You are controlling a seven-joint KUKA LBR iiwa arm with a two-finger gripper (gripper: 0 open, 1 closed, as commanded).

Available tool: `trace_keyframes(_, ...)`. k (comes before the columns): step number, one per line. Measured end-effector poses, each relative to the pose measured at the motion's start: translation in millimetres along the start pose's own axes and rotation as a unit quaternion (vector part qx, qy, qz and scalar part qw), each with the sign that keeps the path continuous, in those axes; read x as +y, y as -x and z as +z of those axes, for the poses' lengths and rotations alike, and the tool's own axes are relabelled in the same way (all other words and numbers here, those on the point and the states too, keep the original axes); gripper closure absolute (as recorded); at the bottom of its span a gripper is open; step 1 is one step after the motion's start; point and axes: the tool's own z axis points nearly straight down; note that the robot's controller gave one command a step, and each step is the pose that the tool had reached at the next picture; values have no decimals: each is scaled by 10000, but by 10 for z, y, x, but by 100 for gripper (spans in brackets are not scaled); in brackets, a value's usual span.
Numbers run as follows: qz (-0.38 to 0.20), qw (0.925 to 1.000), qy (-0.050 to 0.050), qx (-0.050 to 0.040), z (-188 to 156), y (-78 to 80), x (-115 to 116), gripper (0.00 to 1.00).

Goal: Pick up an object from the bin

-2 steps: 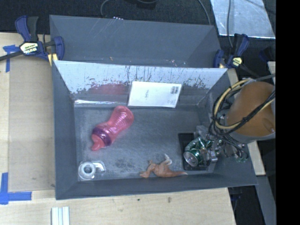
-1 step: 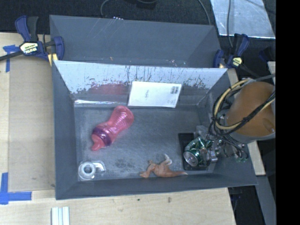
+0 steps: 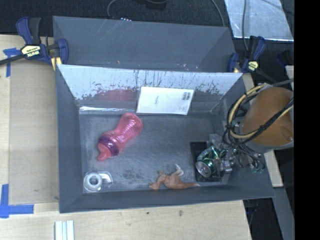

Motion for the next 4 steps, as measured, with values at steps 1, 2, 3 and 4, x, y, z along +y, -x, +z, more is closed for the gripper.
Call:
trace_keyframes(1,-1,10000,0,0,0,0,1,100)
trace_keyframes(2,-4,10000,0,-1,0,0,1,100)
trace_keyframes(3,-3,10000,1,-1,0,1,2,100)
trace_keyframes(4,-3,10000,1,-2,0,1,2,100)
